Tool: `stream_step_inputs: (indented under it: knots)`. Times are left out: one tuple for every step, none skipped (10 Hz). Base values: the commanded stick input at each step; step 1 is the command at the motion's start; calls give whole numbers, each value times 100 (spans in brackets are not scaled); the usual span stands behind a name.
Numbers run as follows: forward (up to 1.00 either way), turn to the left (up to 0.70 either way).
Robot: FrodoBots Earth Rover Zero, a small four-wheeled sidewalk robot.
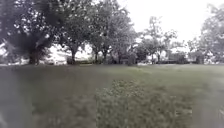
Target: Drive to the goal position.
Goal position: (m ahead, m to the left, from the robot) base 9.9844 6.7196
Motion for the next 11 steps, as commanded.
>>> stream_step_inputs:
  knots:
    - [70,0]
    - [70,0]
    - [70,0]
    - [70,0]
    - [70,0]
    - [70,0]
    - [70,0]
    - [70,0]
    - [70,0]
    - [70,0]
    - [70,0]
